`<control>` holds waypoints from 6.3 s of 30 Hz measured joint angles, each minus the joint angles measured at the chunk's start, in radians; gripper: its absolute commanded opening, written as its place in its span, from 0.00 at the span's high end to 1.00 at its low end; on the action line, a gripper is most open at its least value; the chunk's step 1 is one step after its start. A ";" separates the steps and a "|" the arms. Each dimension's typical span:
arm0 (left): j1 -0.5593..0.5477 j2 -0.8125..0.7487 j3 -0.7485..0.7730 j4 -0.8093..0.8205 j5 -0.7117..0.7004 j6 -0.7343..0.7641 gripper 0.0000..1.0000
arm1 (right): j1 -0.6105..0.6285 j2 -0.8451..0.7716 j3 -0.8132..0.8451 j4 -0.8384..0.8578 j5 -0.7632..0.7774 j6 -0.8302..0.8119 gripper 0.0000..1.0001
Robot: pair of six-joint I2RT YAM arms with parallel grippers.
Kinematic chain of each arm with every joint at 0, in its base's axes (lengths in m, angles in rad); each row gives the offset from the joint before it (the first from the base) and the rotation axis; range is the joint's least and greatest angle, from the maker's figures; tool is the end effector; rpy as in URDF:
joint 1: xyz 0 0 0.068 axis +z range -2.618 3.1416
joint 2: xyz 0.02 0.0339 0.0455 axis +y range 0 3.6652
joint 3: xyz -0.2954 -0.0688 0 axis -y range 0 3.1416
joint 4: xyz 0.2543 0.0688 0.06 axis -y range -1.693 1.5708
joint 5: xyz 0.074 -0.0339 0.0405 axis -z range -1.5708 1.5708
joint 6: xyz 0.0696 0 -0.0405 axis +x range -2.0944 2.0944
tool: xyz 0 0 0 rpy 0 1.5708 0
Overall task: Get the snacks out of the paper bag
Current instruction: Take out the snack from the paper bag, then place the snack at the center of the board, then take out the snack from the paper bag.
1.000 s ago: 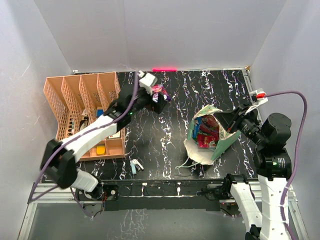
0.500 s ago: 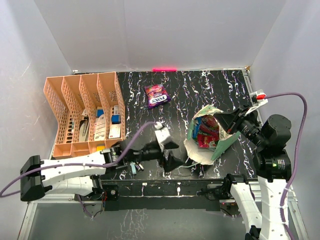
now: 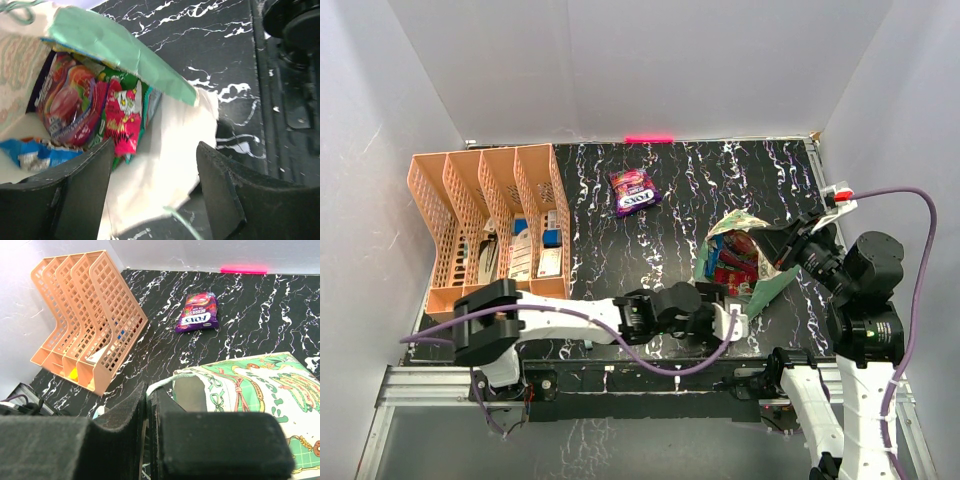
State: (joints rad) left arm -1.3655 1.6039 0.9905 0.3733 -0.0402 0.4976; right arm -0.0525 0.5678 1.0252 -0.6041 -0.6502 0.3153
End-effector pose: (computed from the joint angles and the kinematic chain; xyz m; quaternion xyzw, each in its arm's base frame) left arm 0.0867 -0.4025 0.2773 0.6238 0.4792 -0.2452 0.5666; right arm 0.1027 0.0368 0.4196 -0.0740 0.7434 0.3208 0.5821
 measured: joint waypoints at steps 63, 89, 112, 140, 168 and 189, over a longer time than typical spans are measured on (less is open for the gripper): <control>0.143 -0.644 0.048 -0.522 -0.107 -0.414 1.00 | 0.000 -0.017 -0.003 -0.006 0.027 -0.011 0.93; 0.782 0.502 0.535 -0.159 -0.181 0.038 1.00 | 0.000 -0.016 -0.003 -0.006 0.028 -0.026 0.93; 0.781 0.669 0.644 -0.141 -0.102 0.143 0.89 | 0.000 -0.016 -0.003 -0.006 0.031 -0.029 0.93; 0.705 -0.383 -0.084 -0.148 0.251 -0.571 0.40 | 0.000 -0.016 -0.009 0.003 0.019 -0.019 0.93; -0.052 0.249 0.085 0.343 -0.722 -0.493 0.62 | 0.000 -0.025 0.002 -0.029 0.016 0.005 0.93; -0.007 0.580 0.319 0.585 -0.985 -0.275 0.39 | 0.000 -0.025 0.002 -0.028 0.014 0.010 0.93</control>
State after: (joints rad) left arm -1.3724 2.1841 1.3090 0.9585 -1.0252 0.2222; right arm -0.0525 0.5426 1.0267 -0.6323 -0.6357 0.3248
